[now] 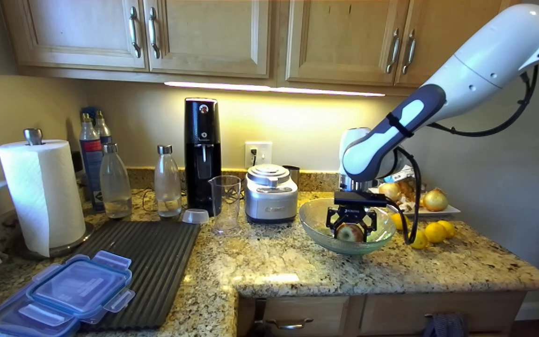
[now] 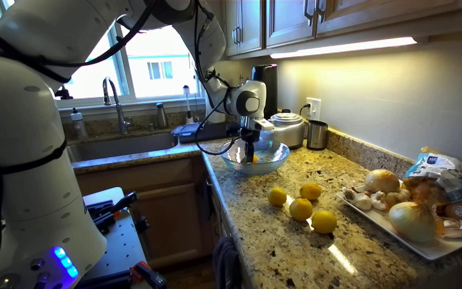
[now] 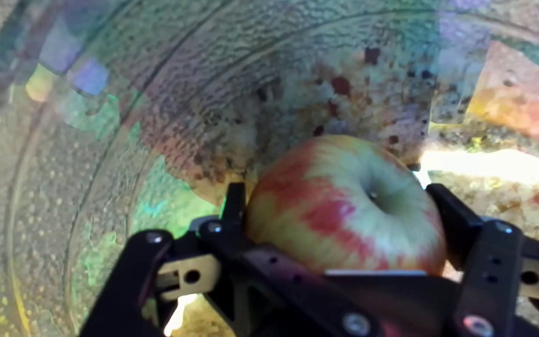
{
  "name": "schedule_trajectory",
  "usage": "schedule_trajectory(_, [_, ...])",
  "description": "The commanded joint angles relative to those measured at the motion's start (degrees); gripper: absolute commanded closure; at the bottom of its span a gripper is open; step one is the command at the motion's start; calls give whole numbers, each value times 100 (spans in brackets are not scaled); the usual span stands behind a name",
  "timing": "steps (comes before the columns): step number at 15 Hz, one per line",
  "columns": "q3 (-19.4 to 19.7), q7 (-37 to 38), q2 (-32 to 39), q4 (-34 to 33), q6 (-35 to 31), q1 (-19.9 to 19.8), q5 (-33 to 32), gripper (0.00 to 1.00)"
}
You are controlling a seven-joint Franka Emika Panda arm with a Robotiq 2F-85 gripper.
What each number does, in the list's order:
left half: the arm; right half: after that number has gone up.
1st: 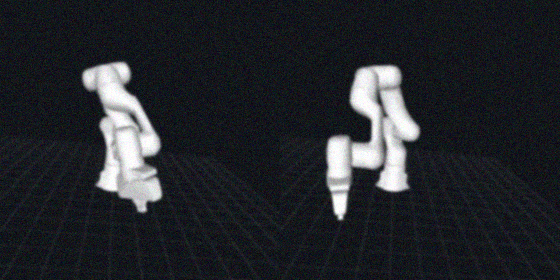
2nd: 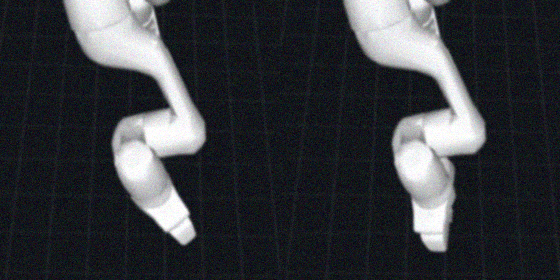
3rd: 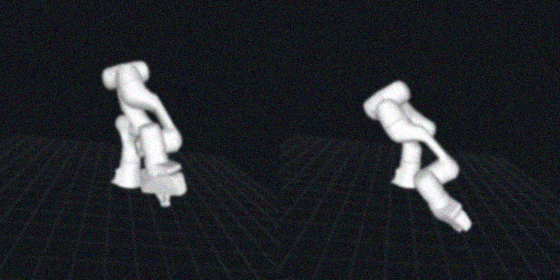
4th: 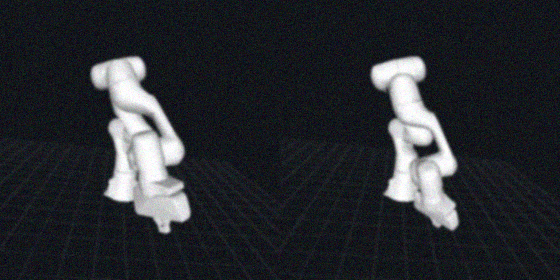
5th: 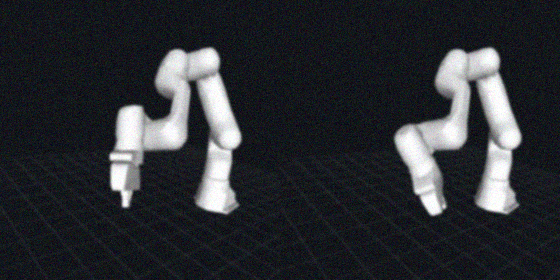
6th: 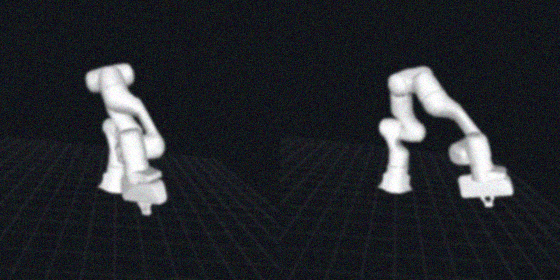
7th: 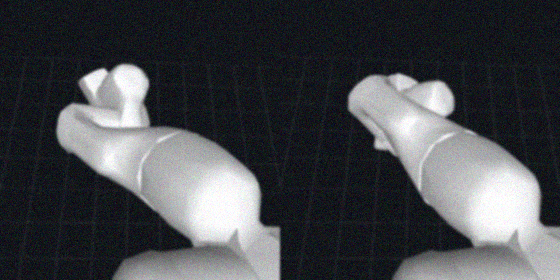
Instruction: Take the fruits on the bowl and put them on the counter
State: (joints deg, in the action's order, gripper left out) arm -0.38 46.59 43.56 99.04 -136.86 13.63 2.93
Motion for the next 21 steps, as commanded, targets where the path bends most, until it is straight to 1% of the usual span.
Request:
schedule_trajectory(1, [25,-190,-260,184,12,-28,83,32])
schedule_trajectory(4, [98,-191,-419,258,-61,38,-1,32])
schedule_trajectory(8, [114,-284,-722,333,-70,50,-50,32])
schedule_trajectory(13, [245,-212,-1178,402,-22,23,-155,32])
schedule_trajectory(16, [426,-107,-1445,464,-51,-2,-287,32])
schedule_trajectory(21, [827,162,-1689,525,-53,-99,-565,32])
